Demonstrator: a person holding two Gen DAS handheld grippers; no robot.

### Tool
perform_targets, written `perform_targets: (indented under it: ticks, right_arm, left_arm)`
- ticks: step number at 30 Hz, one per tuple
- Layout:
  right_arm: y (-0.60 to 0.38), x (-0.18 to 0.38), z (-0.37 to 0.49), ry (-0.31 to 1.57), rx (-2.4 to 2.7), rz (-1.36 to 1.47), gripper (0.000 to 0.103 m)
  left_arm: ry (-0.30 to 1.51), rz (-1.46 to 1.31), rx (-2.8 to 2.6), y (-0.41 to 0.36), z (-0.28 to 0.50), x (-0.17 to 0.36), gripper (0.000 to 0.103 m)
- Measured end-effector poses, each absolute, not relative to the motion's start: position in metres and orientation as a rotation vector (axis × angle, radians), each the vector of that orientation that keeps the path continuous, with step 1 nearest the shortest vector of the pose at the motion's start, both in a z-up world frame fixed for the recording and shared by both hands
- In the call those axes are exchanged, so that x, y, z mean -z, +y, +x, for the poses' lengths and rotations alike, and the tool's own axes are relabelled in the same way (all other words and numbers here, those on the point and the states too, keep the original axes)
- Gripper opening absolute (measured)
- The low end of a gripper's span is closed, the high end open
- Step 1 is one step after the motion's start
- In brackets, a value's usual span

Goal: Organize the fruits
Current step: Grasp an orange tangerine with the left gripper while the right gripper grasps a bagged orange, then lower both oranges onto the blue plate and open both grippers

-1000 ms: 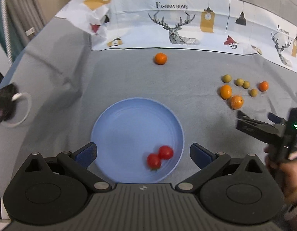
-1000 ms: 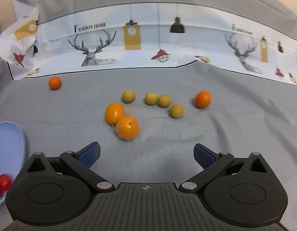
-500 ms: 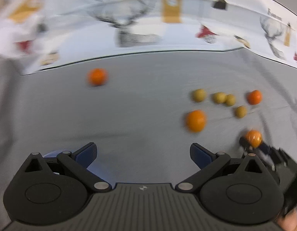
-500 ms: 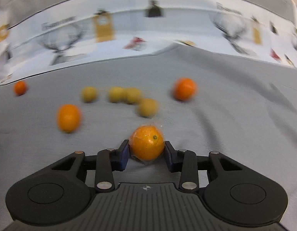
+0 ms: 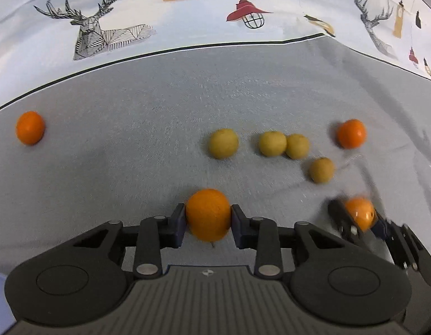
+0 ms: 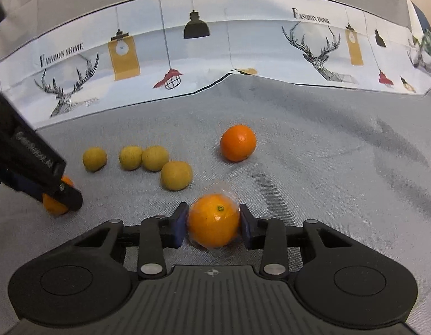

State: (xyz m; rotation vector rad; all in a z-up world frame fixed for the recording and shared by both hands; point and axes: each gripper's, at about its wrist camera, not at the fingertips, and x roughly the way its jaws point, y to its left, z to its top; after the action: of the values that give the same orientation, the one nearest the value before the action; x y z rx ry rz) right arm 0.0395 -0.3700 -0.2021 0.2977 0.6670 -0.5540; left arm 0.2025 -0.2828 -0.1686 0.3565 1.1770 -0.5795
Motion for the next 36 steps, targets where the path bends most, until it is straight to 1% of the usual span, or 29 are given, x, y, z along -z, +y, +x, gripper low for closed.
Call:
perform_targets:
  ticks: [3, 9, 14, 18, 24, 28, 31, 36]
  right_arm:
    - [-0.369, 0.191, 0.032, 0.646, 0.588, 0.31, 0.039]
    - [-0.341, 0.126, -0.011, 0.555, 0.541, 0.32, 0.04]
    - [-0.284, 0.084, -0.07, 0.611, 0.34, 0.398, 0.04]
    - [-0.232, 0.058, -0.102, 0.655, 0.182, 0.438, 0.04]
    - [-0.156, 0.006, -0.123, 0.586, -0.006, 0.323, 0.04]
    - [-0.117, -0.021, -0.139, 0.522, -0.082, 0.217, 0.04]
    - [-0.097, -0.031, -0.15, 0.51, -0.107, 0.152, 0.04]
    - [-0.083, -0.045, -0.166, 0.492, -0.093, 0.119, 0.04]
  left_arm:
    - [1.157, 0.332, 0.587, -0.264, 0.182, 0.141, 0.037]
    - [1.115, 0.299, 0.589, -0.185, 0.121, 0.072, 0.037]
    - [1.09, 0.297, 0.529, -0.109, 0.067, 0.034, 0.037]
    - [1.084, 0.263, 0.462, -0.044, 0.032, 0.017, 0.037]
    - [1.018, 0.183, 0.372, 0.036, -0.013, -0.005, 0.037]
    - [0.967, 0.124, 0.362, 0.07, -0.043, -0.016, 0.037]
    - [0.935, 0.095, 0.37, 0.083, -0.06, -0.023, 0.037]
    - [0.888, 0.051, 0.387, 0.097, -0.08, -0.036, 0.037]
